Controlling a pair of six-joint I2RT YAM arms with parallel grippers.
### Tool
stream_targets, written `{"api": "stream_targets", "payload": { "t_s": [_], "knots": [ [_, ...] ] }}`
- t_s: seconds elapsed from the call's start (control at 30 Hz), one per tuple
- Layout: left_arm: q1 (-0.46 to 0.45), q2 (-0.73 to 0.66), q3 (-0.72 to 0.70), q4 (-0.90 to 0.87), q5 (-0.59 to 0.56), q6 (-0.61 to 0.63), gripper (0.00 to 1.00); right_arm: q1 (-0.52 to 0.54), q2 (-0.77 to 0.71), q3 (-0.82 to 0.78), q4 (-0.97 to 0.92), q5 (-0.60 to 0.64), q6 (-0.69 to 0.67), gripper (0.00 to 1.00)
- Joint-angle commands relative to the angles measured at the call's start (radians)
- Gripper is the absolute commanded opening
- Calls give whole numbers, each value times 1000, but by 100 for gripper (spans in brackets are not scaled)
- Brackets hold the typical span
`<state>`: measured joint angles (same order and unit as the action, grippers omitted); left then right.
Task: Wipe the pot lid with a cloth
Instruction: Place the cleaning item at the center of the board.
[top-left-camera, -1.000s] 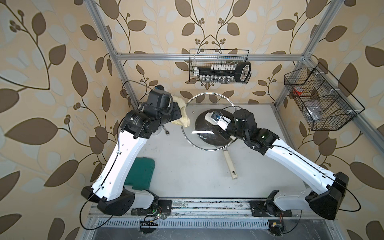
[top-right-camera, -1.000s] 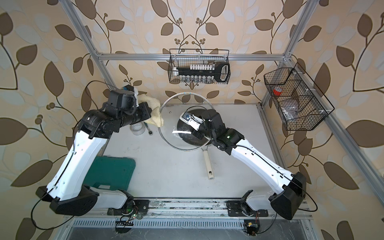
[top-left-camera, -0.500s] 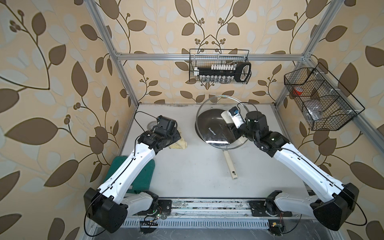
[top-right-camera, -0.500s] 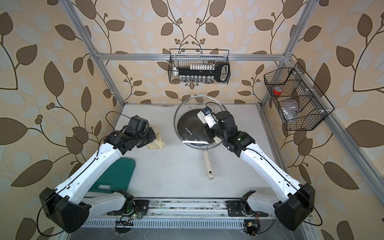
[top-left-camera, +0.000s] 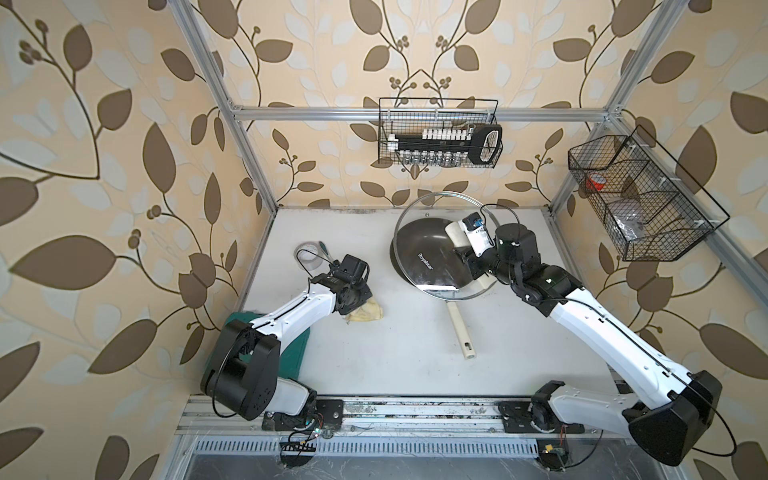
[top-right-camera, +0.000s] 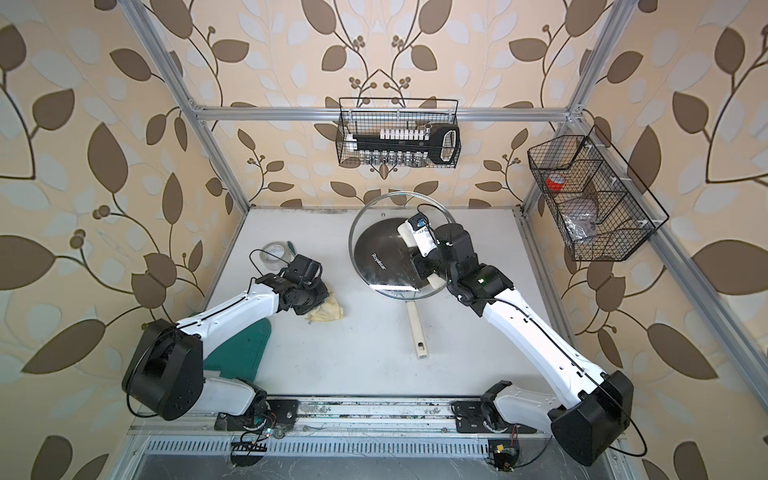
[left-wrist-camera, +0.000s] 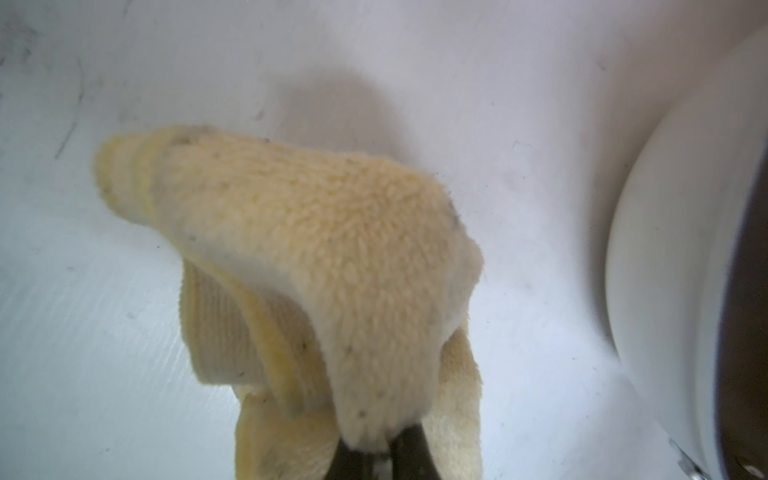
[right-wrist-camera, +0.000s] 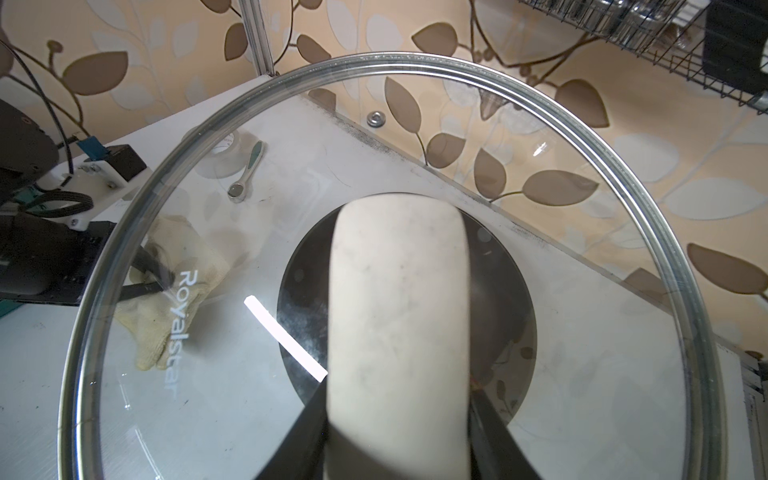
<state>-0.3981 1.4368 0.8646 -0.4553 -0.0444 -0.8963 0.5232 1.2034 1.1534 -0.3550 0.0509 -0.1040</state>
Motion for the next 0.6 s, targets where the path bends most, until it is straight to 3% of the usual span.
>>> {"api": "stream_targets", "payload": {
  "t_s": [0.0, 0.03, 0.13, 0.2, 0.37, 0.4, 0.57],
  "knots": [
    [2, 40, -3, 22, 16, -36, 0, -7, -73, 31, 227, -8, 17, 0],
    [2, 45, 0, 16, 13, -39, 1, -6, -73, 27, 226, -8, 19, 0],
    [2, 54, 22, -33, 16, -56, 21, -11, -74, 22, 227, -8, 23, 0],
    [2, 48, 35, -65, 14, -67, 46, -16, -74, 23, 226, -13, 25, 0],
    [2, -27, 54, -132, -11, -60, 94, -32, -70, 22, 232, -28, 46, 0],
    [2, -44, 57, -144, -19, -55, 99, -33, -68, 22, 234, -30, 51, 0],
    [1, -159, 99, -210, -79, 32, 99, -42, -41, 30, 236, -28, 80, 0]
  ]
}}
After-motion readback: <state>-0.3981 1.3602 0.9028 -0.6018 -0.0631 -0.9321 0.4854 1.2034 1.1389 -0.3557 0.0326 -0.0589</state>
